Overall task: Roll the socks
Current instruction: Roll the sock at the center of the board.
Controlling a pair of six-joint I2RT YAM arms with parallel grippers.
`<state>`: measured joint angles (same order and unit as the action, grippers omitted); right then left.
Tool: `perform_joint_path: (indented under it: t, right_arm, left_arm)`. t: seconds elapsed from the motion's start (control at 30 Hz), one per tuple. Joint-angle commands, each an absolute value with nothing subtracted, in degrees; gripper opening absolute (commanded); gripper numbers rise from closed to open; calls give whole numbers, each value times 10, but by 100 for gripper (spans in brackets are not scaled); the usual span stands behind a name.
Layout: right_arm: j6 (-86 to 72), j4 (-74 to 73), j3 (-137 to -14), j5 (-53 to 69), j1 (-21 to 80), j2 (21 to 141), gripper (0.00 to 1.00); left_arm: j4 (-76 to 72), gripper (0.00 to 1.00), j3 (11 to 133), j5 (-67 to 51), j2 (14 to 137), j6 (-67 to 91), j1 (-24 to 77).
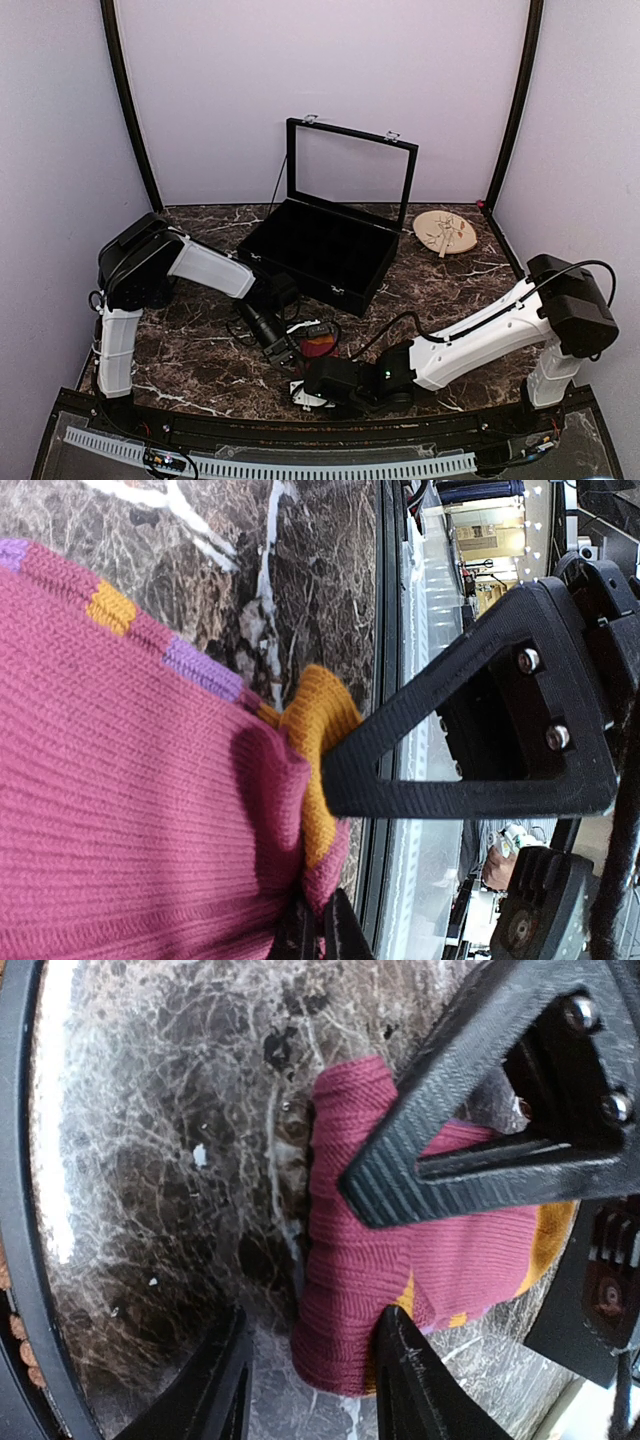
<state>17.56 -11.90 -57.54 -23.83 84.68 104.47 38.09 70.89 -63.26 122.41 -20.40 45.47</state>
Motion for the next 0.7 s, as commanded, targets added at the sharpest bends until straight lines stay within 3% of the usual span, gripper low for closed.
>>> perform_joint_path:
  t: [0.0, 0.33, 0.67]
  right_arm:
    - [176, -114, -591, -220, 839, 1061, 39]
    - [164, -123, -597, -199, 810, 1075, 35]
    - [140, -168, -617, -159, 787, 1096, 22]
  left_arm:
    - [401, 0, 721, -649, 1227, -220, 450]
    - [407, 0, 719, -652, 1229, -226, 450]
    - [410, 1, 723, -652, 1228, -229, 448]
